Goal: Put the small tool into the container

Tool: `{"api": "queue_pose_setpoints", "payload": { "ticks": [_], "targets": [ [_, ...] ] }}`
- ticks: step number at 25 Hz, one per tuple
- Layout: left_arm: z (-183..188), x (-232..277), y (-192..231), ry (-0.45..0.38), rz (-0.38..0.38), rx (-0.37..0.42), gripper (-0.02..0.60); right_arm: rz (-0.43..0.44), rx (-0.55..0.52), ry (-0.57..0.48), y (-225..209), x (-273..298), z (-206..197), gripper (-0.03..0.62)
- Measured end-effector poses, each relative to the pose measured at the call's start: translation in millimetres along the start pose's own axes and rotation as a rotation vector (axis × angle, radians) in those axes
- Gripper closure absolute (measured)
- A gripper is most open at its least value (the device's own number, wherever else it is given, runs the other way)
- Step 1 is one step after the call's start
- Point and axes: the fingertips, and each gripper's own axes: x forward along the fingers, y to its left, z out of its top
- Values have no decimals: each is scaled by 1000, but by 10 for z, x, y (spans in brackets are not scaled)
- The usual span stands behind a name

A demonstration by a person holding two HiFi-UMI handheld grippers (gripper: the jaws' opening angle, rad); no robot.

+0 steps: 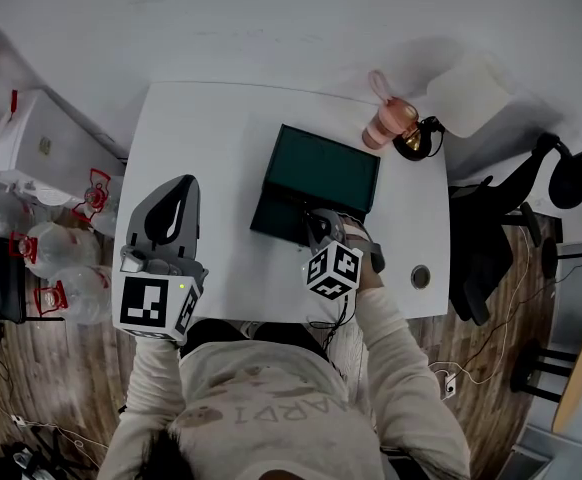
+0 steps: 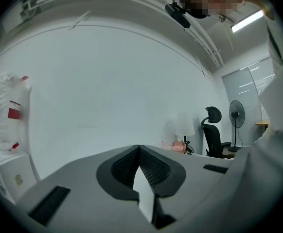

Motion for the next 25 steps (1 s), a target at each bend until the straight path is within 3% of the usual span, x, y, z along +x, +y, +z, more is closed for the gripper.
{"api": "queue_pose_setpoints", "payload": {
  "ticks": [7,15,18,20,25],
  "targets": [
    [23,-2,-19,-3,-26,1,577,46,93,4,63,-7,-36,543],
    [64,-10,-43,-11,-68,9,578,101,306,-39,46,-155,34,508],
    [70,-4,-73,-17,-92,11,578,71,418,-85,-16,-287,91,517],
    [67,2,-86,-19,-108,8,578,36,502,-122,-77,-397,128,581],
    [134,28,-180,-31,-175,18,578,-15,672,-225,-196,-722,225,585]
  ]
}}
